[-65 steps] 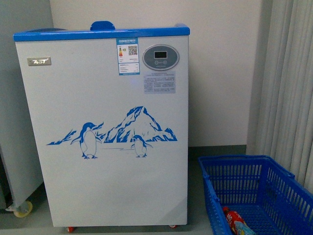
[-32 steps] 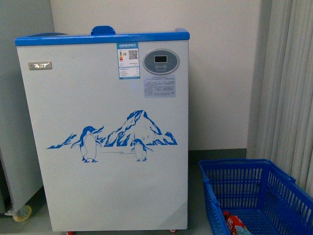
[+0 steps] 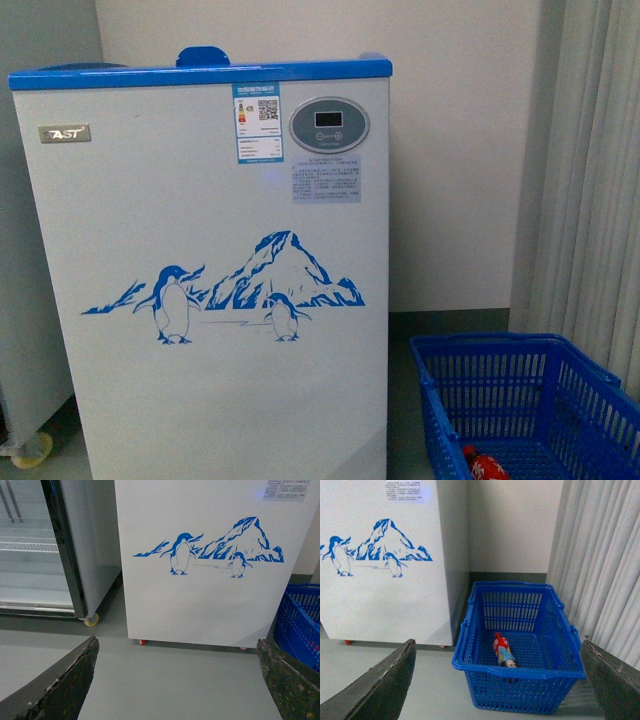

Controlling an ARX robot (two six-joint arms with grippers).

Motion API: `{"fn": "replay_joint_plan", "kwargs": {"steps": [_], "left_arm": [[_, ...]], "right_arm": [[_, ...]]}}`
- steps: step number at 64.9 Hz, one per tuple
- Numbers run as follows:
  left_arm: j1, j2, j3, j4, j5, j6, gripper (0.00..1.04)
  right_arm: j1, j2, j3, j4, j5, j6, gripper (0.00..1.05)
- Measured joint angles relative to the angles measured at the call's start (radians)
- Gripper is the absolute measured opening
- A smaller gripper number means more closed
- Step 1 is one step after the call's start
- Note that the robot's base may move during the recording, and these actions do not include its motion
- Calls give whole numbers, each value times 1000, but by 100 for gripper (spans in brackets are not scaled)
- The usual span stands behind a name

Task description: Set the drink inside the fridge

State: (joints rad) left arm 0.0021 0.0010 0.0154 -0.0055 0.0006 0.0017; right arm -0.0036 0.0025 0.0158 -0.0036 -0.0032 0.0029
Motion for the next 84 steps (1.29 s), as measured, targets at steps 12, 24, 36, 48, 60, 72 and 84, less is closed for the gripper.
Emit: {"fn": "replay_joint_plan", "kwargs": {"steps": [12, 24, 36, 48, 60, 72, 84], "left_arm": [[0, 0, 0, 0, 0, 0, 97], [0, 0, 0, 0, 0, 0, 97], [0, 0, 0, 0, 0, 0, 97], [0, 0, 0, 0, -1, 0, 97], [0, 0, 0, 0, 0, 0, 97], [0, 0, 0, 0, 0, 0, 97], [0, 0, 0, 0, 0, 0, 97]], "right_arm": [[0, 0, 0, 0, 0, 0, 98], [0, 0, 0, 0, 0, 0, 98], [0, 0, 0, 0, 0, 0, 98], [0, 0, 0, 0, 0, 0, 98], [0, 0, 0, 0, 0, 0, 98], [0, 0, 0, 0, 0, 0, 98], [0, 0, 0, 0, 2, 0, 98]]}}
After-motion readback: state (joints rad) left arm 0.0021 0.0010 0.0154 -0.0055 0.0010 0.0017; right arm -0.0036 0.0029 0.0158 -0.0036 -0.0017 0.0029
